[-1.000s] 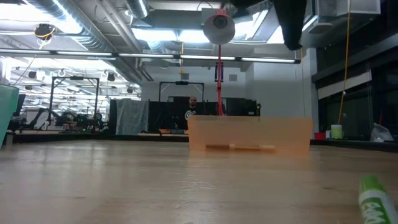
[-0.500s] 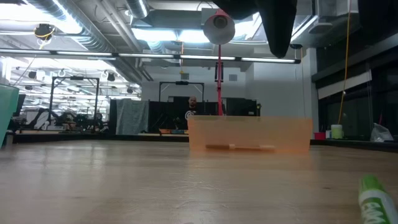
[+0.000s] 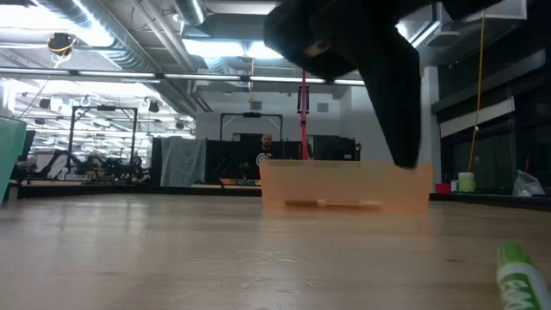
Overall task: Pick & Place Markers
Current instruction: Put the green marker pen into the orange bin
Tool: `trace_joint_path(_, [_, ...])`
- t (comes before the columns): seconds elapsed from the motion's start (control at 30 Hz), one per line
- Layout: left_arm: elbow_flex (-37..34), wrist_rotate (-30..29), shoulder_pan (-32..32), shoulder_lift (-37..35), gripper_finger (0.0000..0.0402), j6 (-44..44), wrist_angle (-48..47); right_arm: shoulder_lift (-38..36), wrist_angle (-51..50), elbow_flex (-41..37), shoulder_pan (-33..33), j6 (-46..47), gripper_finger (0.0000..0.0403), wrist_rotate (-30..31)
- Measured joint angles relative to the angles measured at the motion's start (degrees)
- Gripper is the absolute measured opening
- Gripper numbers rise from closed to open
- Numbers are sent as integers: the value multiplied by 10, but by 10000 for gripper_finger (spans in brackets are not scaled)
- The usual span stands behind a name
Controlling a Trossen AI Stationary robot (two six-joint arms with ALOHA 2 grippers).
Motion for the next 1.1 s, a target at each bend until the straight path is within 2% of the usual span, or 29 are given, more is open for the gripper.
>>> trace_joint_path(0.67, [0, 2, 0, -1, 2, -6, 0, 40, 11, -2, 2, 2, 210, -1])
trace_joint_path(1.1, [0, 2, 0, -1, 2, -22, 0, 39, 42, -41, 6, 20, 210, 37])
